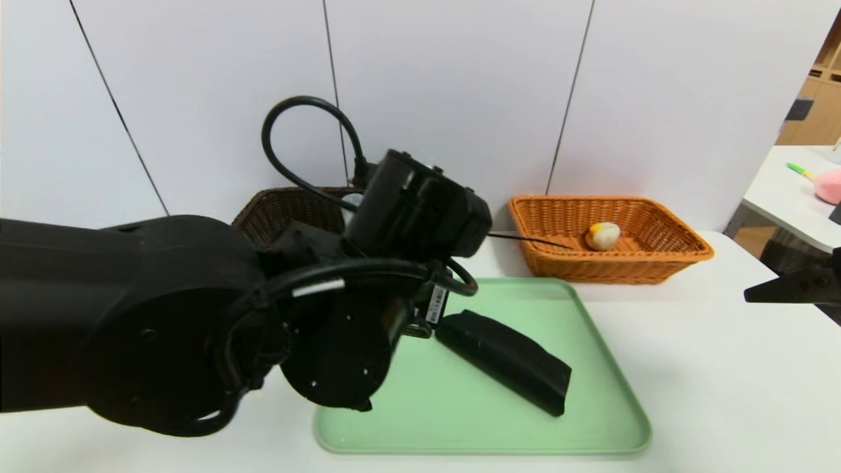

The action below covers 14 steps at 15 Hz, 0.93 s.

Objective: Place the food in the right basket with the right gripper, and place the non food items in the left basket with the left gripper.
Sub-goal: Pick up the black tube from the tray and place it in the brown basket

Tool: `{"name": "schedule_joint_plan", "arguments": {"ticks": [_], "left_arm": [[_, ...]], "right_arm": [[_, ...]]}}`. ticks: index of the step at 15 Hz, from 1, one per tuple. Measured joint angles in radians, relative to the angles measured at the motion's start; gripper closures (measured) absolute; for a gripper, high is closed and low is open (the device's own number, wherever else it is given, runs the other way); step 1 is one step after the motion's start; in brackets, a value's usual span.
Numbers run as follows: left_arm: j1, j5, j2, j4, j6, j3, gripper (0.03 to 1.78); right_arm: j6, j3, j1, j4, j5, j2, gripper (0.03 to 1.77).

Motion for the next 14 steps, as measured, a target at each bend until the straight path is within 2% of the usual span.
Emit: {"name": "schedule_joint_plan", "arguments": {"ticks": [5, 10, 14], "left_arm": [[0.185, -0.136, -0.06, -0.001, 0.15, -0.107, 1.43], [0.437, -0.323, -0.043, -0.02, 0.264, -0.186, 1.43], [0.569, -0.399, 0.018, -0.095, 0.298, -0.217, 1.43]], "right_arm": [[0.0, 0.0, 0.007, -0.001, -0.001, -0.004, 0.1], [-0.003, 0.003, 0.007, -0.052, 0.0, -0.006, 0.1], [-0.007, 0.004, 0.007, -0.054, -0.003, -0.006, 0.1]]}}
